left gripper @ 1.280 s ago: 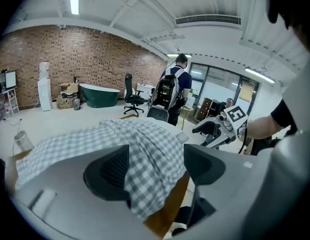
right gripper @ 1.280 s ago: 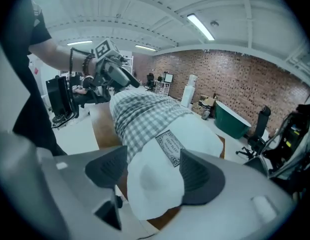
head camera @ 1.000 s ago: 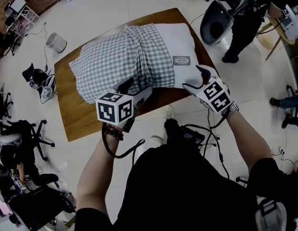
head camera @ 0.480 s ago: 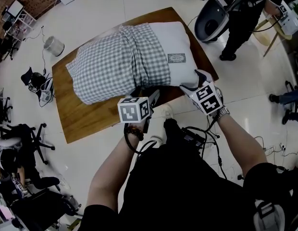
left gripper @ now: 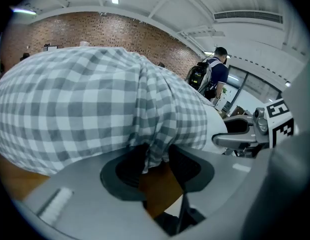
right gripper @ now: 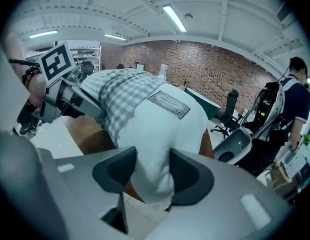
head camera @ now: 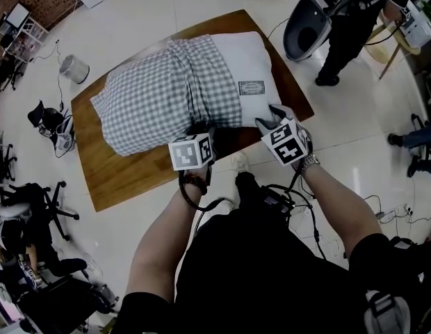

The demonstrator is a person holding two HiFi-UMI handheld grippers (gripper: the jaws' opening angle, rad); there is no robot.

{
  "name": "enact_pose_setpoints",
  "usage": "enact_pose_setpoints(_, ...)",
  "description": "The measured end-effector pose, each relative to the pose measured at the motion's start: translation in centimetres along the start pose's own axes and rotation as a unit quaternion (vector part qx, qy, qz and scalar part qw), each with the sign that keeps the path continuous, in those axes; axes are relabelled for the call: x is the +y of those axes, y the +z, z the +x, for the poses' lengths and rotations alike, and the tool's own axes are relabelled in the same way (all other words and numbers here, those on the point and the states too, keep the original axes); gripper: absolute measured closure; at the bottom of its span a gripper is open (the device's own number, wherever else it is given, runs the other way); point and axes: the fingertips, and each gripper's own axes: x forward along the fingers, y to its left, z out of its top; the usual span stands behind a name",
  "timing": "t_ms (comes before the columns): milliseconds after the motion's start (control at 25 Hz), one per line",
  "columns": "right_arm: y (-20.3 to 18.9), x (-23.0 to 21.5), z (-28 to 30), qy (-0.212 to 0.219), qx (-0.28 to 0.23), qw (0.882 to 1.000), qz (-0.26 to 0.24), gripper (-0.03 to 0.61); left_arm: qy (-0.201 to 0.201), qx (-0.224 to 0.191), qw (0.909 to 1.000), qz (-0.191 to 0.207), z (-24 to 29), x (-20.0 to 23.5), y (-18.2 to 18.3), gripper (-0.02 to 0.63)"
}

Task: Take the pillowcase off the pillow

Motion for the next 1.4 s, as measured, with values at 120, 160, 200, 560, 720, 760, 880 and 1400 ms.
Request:
enact_pose_setpoints(120,0.5,-0.7,-0.4,-0.02,0.003,1.0,-0.013,0.459,-0.027,0.0,0.9996,-0.006,-1.0,0.2,0.0,0.592)
enact_pose_setpoints(160,0.7,-0.9,-0.6,-0.025,0.003,1.0,-0.017,0.484,-0.035,-0.001,0.9994,-0.01,-1.4,0.3,0.0,0.595)
enact_pose_setpoints(200,0.8,-1.1,-0.8,-0.029,0.001,0.999,-0.019,0.501,-0.038,-0.003,0.9992,-0.012,-1.8,0.4,-0.1,0.597)
enact_pose_setpoints(560,2.0,-3.1,-3.2,-0.048,-0.009,0.999,-0.013,0.542,-0.024,-0.039,0.9983,-0.035,-6.4,3.8,0.7,0.603)
enact_pose_setpoints(720,2.0,-3.9,-4.1,-0.056,-0.013,0.998,0.003,0.548,-0.003,-0.061,0.9971,-0.047,-8.4,6.1,1.4,0.606)
enact_pose_setpoints(760,2.0,-4.1,-4.3,-0.059,-0.014,0.998,0.006,0.548,0.004,-0.064,0.9966,-0.051,-8.9,6.9,1.4,0.606)
enact_pose_setpoints(880,1.8,-4.8,-4.8,-0.065,-0.015,0.998,0.012,0.549,0.023,-0.07,0.9953,-0.064,-10.2,9.0,1.4,0.606)
enact_pose_setpoints(1400,-0.3,-3.6,-5.7,-0.056,-0.01,0.998,0.018,0.538,0.029,-0.056,0.9946,-0.083,-13.0,11.8,-0.2,0.606)
